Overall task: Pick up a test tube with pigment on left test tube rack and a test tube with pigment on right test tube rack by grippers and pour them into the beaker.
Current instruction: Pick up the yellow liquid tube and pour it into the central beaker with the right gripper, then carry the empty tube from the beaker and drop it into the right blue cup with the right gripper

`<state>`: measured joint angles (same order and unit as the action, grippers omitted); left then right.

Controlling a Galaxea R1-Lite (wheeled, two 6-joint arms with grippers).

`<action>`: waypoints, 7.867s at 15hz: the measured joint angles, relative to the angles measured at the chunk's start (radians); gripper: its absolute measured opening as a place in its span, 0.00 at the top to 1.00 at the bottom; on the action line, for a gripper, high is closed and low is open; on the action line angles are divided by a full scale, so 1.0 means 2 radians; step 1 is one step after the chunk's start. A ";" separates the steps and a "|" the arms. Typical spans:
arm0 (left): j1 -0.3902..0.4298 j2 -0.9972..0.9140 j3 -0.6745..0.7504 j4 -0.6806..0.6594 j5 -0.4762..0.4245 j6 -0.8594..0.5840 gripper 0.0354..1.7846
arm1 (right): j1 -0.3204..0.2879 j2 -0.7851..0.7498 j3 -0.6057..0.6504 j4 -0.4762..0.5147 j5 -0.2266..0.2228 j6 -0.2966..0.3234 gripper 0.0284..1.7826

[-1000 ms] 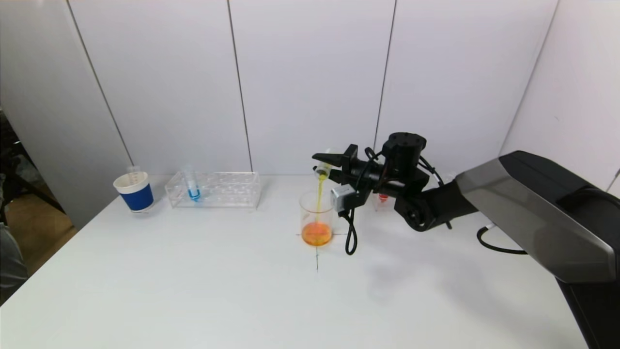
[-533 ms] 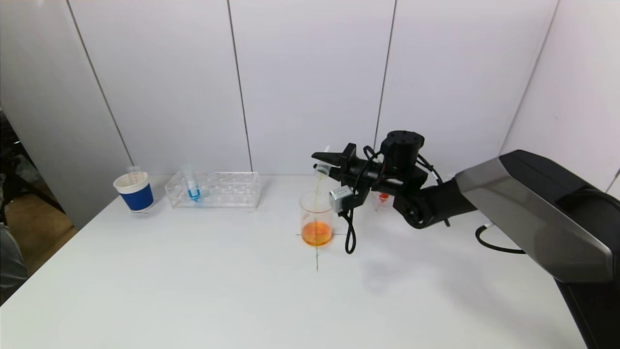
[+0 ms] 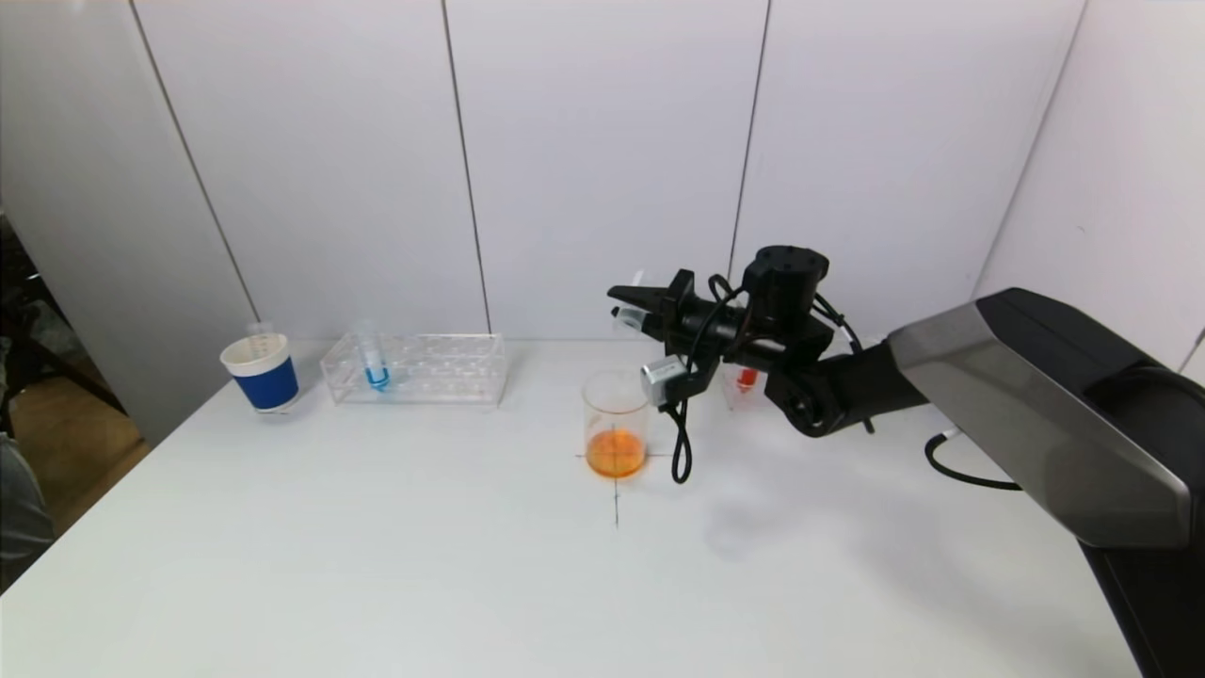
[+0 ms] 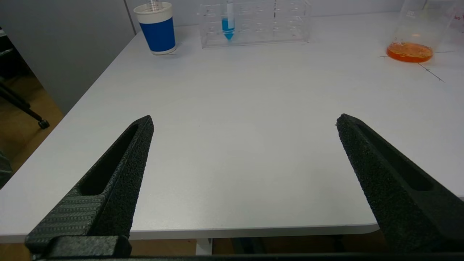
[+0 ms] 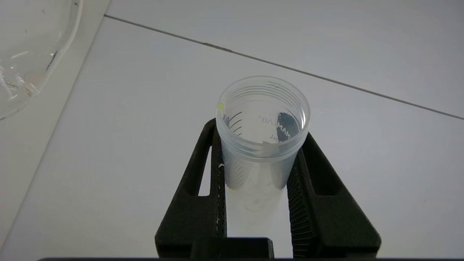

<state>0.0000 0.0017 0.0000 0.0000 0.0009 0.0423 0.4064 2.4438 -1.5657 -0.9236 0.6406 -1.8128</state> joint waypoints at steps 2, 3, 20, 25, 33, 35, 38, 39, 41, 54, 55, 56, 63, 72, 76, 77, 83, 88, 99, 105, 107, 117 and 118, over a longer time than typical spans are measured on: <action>0.000 0.000 0.000 0.000 0.000 0.000 0.01 | 0.000 0.000 -0.001 -0.001 0.000 -0.005 0.71; 0.000 0.000 0.000 0.000 0.000 0.000 0.01 | 0.000 0.001 -0.001 -0.001 0.000 -0.007 0.71; 0.000 0.000 0.000 0.000 0.000 0.000 0.01 | 0.012 0.008 0.007 -0.063 -0.032 0.248 0.71; 0.000 0.000 0.000 0.000 0.000 0.000 0.01 | 0.020 -0.015 0.003 -0.095 -0.171 0.434 0.71; 0.000 0.000 0.000 0.000 0.000 0.000 0.01 | 0.023 -0.085 0.000 0.024 -0.352 0.650 0.71; 0.000 0.000 0.000 0.000 0.000 0.000 0.01 | 0.016 -0.106 -0.008 0.084 -0.388 0.706 0.71; 0.000 0.000 0.000 0.000 0.000 0.000 0.01 | -0.016 -0.128 -0.044 0.163 -0.423 0.769 0.71; 0.000 0.000 0.000 0.000 0.000 0.000 0.01 | -0.028 -0.134 -0.051 0.183 -0.425 0.779 0.71; 0.000 0.000 0.000 0.000 0.000 0.000 0.01 | -0.053 -0.148 -0.064 0.239 -0.425 0.808 0.71; 0.000 0.000 0.000 0.000 0.000 0.000 0.01 | -0.205 -0.200 -0.055 0.327 -0.418 0.892 0.71; 0.000 0.000 0.000 0.000 0.000 0.000 0.01 | -0.214 -0.202 -0.049 0.325 -0.417 0.893 0.71; 0.000 0.000 0.000 0.000 0.000 0.000 0.01 | -0.226 -0.203 -0.042 0.322 -0.416 0.894 0.71; 0.000 0.000 0.000 0.000 0.000 0.000 0.01 | -0.286 -0.202 -0.012 0.318 -0.389 0.909 0.71; 0.000 0.000 0.000 0.000 0.000 0.000 0.01 | -0.317 -0.157 0.022 0.274 -0.375 0.911 0.71; 0.000 0.000 0.000 0.000 0.000 0.000 0.01 | -0.318 -0.141 0.048 0.243 -0.366 0.912 0.71; 0.000 0.000 0.000 0.000 0.000 0.000 0.01 | -0.318 -0.137 0.051 0.238 -0.365 0.912 0.71; 0.000 0.000 0.000 0.000 0.000 0.000 0.01 | -0.319 -0.112 0.062 0.221 -0.366 0.912 0.71; 0.000 0.000 0.000 0.000 0.000 0.000 0.01 | -0.318 -0.091 0.088 0.180 -0.365 0.911 0.71; 0.000 0.000 0.000 0.000 0.000 0.000 0.01 | -0.318 -0.074 0.137 0.129 -0.365 0.911 0.71; 0.000 0.000 0.000 0.000 0.000 0.000 0.01 | -0.318 -0.076 0.144 0.121 -0.365 0.915 0.71; 0.000 0.000 0.000 0.000 0.000 0.000 0.01 | -0.318 -0.077 0.145 0.117 -0.365 0.919 0.71; 0.000 0.000 0.000 0.000 0.000 0.000 0.01 | -0.318 -0.079 0.153 0.109 -0.363 0.918 0.12; 0.000 0.000 0.000 0.000 0.000 0.000 0.01 | -0.318 -0.082 0.154 0.109 -0.363 0.919 0.07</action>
<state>0.0000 0.0017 0.0000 0.0000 0.0004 0.0428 -0.2304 2.2806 -1.2579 -0.7062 -0.0860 0.0253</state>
